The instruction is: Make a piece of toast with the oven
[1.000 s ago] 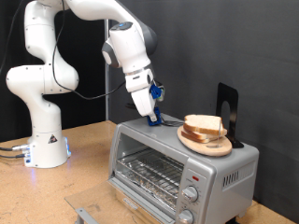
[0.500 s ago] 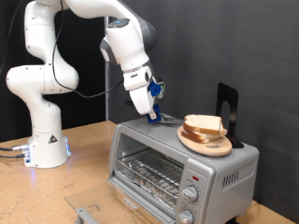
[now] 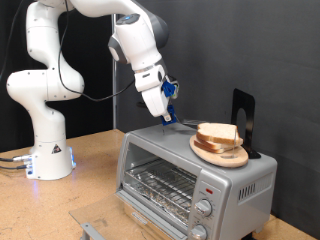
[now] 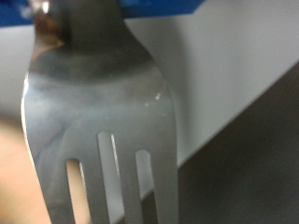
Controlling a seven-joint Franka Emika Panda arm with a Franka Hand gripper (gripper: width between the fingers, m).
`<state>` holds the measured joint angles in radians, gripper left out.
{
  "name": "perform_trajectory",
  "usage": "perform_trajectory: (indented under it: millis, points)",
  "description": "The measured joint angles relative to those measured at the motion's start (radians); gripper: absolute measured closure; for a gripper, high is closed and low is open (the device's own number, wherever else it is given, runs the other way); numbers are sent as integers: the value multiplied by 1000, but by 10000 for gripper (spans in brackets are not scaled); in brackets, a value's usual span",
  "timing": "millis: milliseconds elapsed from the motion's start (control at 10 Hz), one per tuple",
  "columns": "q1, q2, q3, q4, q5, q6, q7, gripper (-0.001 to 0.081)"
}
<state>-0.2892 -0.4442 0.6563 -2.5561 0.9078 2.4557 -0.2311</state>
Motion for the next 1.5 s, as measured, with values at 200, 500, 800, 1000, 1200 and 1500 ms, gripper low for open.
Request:
perform_trajectory:
  millis: [200, 500, 800, 1000, 1200, 1500]
  points:
    - [30, -61, -39, -22, 116, 62, -86, 327]
    - [19, -205, -150, -68, 78, -99, -78, 327]
    - [-56, -283, -218, -113, -39, -211, -23, 327]
    - [-111, -289, -246, -120, -92, -268, -13, 327]
    - [-141, -285, -258, -125, -125, -310, -16, 327]
    - [-149, -284, -262, -147, -149, -336, -26, 327]
